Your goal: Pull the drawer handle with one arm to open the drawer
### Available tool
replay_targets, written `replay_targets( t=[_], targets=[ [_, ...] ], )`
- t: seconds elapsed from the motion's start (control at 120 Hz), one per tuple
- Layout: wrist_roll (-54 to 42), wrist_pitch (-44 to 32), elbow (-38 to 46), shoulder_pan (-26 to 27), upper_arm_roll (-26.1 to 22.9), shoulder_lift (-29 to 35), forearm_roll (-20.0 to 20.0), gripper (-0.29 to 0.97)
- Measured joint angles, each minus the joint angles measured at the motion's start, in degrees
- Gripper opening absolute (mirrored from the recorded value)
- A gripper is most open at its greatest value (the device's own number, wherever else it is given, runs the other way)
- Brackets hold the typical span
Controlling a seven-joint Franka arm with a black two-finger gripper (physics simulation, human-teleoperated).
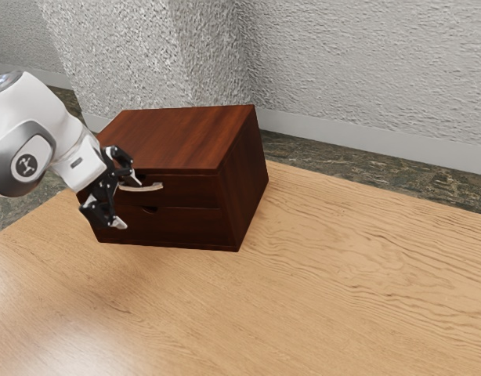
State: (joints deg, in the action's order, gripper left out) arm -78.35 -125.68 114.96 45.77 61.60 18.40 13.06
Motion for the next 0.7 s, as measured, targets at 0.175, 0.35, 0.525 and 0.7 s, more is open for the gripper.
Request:
replay_targets(
  t=[0.175,0.35,0.525,0.7],
  targets=[
    [0.53,-1.62,-0.19,0.01,0.03,-0.04,-0.07,0.67],
    [1.01,-2.64,0.54,0.13,0.95,-0.32,-0.05,0.68],
    [1.47,-3.50,1.21,0.19,1.51,-0.33,-0.03,0.68],
    [1.83,-3.89,1.96,0.17,1.50,-0.38,-0.16,0.69]
  ],
)
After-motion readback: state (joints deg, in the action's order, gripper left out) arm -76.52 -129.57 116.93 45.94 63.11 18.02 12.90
